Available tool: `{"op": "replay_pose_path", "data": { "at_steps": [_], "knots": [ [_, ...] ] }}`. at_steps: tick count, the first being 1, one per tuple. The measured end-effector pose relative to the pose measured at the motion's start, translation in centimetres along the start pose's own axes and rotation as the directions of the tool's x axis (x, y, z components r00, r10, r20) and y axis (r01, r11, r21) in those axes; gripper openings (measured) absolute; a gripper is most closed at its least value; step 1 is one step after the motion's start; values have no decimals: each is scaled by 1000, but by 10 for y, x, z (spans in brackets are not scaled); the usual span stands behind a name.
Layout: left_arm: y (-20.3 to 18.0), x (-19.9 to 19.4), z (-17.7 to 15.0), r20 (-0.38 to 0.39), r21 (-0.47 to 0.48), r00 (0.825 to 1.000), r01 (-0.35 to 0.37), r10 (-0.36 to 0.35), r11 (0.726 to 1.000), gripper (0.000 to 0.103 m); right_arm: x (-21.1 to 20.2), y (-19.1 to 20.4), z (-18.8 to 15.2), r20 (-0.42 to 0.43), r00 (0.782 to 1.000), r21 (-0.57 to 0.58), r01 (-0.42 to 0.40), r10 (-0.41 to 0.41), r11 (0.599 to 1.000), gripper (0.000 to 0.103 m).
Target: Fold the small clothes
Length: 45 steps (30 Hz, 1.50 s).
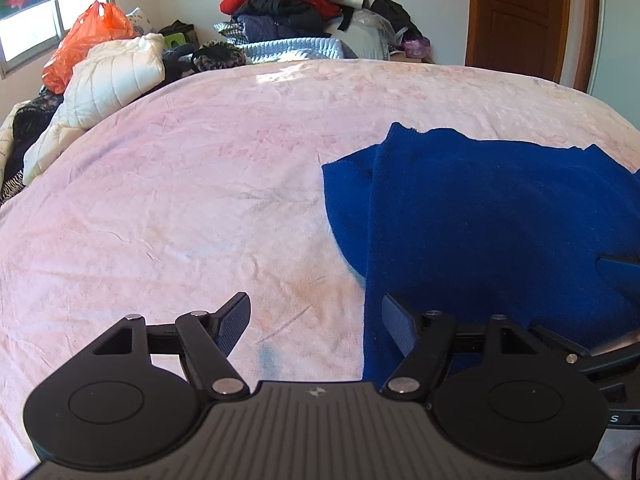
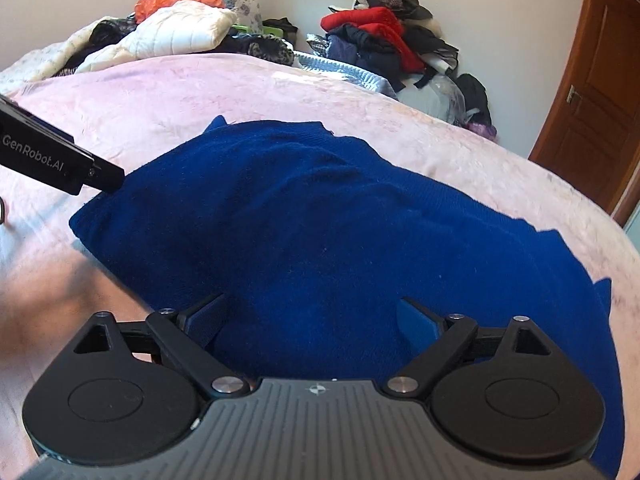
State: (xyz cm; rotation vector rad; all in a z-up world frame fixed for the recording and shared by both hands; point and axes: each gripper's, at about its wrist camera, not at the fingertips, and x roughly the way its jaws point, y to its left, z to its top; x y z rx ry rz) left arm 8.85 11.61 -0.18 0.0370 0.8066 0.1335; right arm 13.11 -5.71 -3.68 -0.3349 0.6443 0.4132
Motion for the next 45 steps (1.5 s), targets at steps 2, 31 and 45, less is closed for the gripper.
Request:
{"op": "replay_pose_path", "data": {
  "at_steps": [2,31,45],
  "knots": [
    [1,3,1,-6,-5,1000,2,-2,1000,72,-3,0,0,6,1000,0,4,-4,1000,96],
    [9,37,27,-56,6,998,5,-4,1000,73,-38,72,4,87,996,-277,7,17,961,96],
    [33,85,61,-112,-172,946,284,-305,943,73,-15,91,10,114,993,-277,58,-27,959,94]
  ]
}}
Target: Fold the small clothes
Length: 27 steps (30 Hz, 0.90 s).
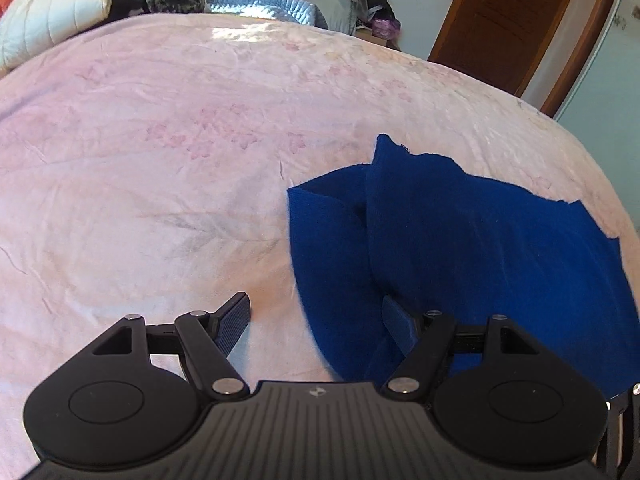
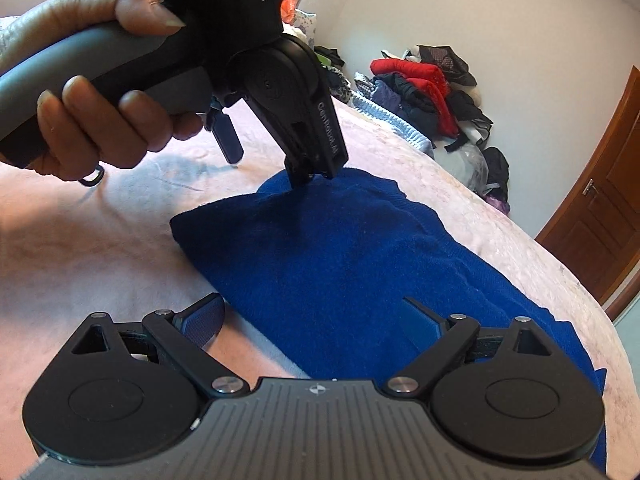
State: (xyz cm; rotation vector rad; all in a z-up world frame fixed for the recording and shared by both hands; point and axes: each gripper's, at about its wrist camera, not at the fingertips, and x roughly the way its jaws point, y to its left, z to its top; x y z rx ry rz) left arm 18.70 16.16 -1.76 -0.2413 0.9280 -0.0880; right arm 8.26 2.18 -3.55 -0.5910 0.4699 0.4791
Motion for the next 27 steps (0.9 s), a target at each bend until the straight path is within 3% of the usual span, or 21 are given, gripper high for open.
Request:
{"op": "replay_pose_path", "data": {
  "at_steps": [5,10,17,23,27],
  "knots": [
    [25,6,16,17,-151,985,172,-172,973,73,6,9,4,22,999,-57,40,-39,998,94],
    [45,14,27,57,-289,933,355,-354,889,84,9,12,5,38,998,-49,50,-49,998,94],
    [30,36,39,5,-236,933,352,-361,906,84,9,16,6,48,997,-53,68,-66,996,94],
    [43,24,39,41,-257,968,250,-248,934,84,11,22,6,62,993,-97,108,-102,989,94],
    [49,31,40,7,-246,964,258,-265,934,89,10,26,5,74,991,-114,119,-111,986,94]
  ]
}}
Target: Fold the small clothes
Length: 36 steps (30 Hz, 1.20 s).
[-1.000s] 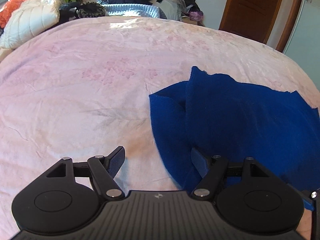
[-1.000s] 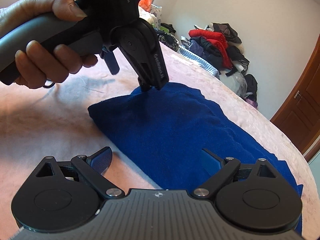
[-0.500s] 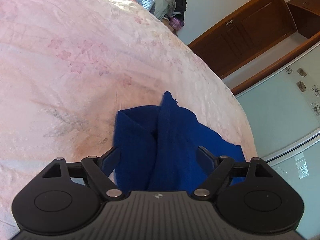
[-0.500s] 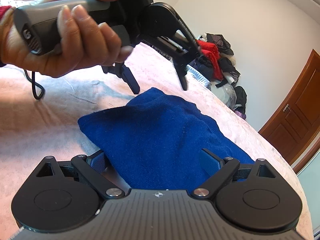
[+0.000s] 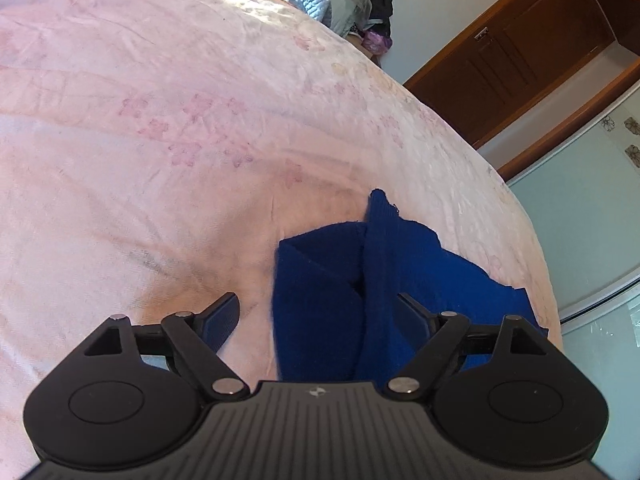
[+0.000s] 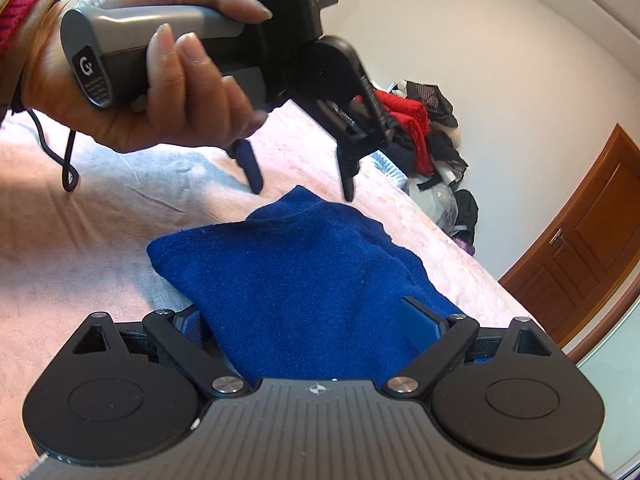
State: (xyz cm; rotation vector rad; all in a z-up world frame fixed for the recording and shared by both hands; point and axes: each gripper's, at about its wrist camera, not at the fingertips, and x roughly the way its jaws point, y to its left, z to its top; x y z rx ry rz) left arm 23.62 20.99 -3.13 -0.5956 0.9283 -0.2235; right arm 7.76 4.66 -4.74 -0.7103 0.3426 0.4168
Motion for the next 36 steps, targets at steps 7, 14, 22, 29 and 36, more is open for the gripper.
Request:
{"op": "replay_pose_path", "data": {
  "at_steps": [7,14,22,29,36],
  "knots": [
    [-25,34,10,-53,63,991,128,-125,990,101,0,1,2,1,1000,2,4,-4,1000,94],
    [-42,46,11,-13,125,997,77,-76,989,87,8,8,10,15,1000,-42,-16,17,999,77],
    [-51,52,15,-41,143,998,-46,52,989,13,5,10,11,4,995,-45,-98,98,994,26],
    [-111,32,-8,106,332,973,-230,206,915,10,-9,-41,5,52,978,218,-209,203,953,9],
    [-167,19,-20,211,409,944,-322,255,854,10,-39,-101,-14,128,974,431,-223,185,874,9]
  ]
}}
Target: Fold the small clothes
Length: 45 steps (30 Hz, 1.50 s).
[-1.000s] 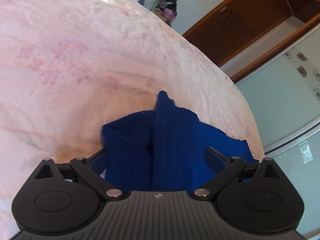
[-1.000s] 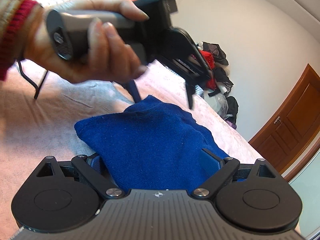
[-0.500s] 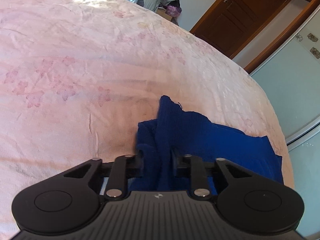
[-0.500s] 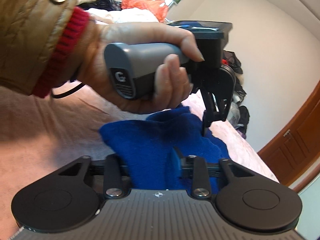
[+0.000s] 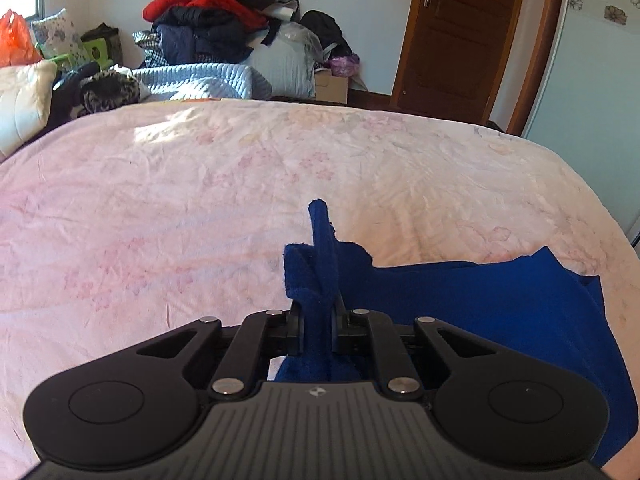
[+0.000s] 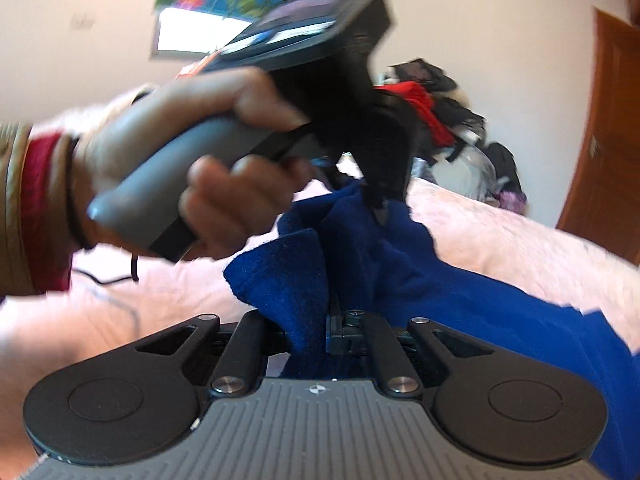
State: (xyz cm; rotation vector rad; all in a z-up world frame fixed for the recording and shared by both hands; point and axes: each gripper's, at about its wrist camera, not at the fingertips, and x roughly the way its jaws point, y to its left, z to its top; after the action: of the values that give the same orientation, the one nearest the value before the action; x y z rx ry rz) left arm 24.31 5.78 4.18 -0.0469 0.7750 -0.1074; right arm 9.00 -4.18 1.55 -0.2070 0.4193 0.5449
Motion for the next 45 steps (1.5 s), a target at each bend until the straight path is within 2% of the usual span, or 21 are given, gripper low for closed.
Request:
{"op": "replay_pose_path", "data": {
  "at_steps": [6,18,35,45],
  "knots": [
    [-41,-10,7,27,59,999,-47,45,997,10,-27,-38,-11,34,998,67,47,-50,997,9],
    [-119,-22,9,82,173,993,-94,81,980,10,-53,-70,-32,51,990,137,123,-131,983,9],
    [-195,-4,15,41,185,999,-20,13,983,10,-88,-130,-58,46,973,255,206,-225,945,9],
    [-247,20,4,28,211,1000,-1,-5,977,11,-94,-178,-84,5,972,418,212,-235,884,9]
  ]
}}
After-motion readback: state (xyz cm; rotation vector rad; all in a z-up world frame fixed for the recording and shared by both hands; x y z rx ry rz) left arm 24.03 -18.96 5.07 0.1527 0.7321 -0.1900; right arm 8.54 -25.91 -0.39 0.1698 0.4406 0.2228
